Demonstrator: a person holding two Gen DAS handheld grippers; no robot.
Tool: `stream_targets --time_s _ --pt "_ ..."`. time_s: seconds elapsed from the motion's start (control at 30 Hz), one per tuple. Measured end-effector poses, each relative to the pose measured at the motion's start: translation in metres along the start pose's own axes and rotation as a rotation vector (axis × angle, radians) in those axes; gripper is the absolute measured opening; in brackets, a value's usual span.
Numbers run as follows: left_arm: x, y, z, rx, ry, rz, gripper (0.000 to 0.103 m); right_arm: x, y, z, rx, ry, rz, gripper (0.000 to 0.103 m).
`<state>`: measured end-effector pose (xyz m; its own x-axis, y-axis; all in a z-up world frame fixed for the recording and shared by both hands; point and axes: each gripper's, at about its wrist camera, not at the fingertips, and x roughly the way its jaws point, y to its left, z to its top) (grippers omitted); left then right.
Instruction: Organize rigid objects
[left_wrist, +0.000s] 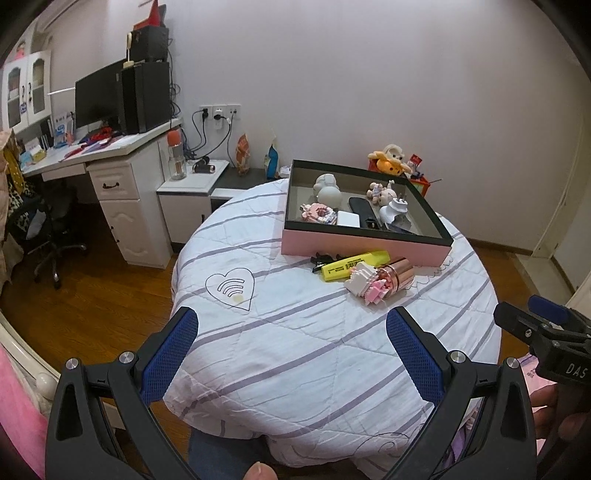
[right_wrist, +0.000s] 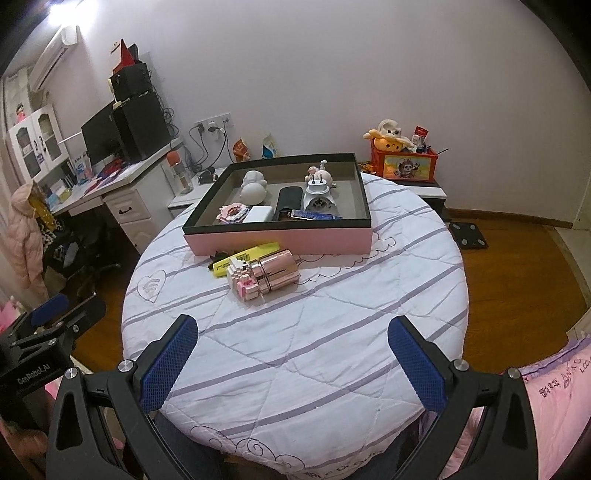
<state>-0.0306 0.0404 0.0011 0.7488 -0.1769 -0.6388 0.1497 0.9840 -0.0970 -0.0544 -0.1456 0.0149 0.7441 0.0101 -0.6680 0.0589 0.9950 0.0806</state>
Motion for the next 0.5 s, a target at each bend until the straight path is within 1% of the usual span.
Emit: stream_targets --time_s 0.2,0.37,0.5 --pt "0.014 -0.005 0.005 0.02 0.013 -0.004 0.103 0.021 -0.003 0.006 -0.012 0.025 -0.005 0.103" --pt "0.033 -0.011 0.009 0.03 0.031 -0.011 0.103 0.052 -0.008 0.015 -0.025 0.059 -0.015 0.103" --pt "0.051 -0.014 0.013 0.038 0.046 -0.002 0.103 0.079 -0.009 0.02 -0.045 0.088 -0.001 0.103"
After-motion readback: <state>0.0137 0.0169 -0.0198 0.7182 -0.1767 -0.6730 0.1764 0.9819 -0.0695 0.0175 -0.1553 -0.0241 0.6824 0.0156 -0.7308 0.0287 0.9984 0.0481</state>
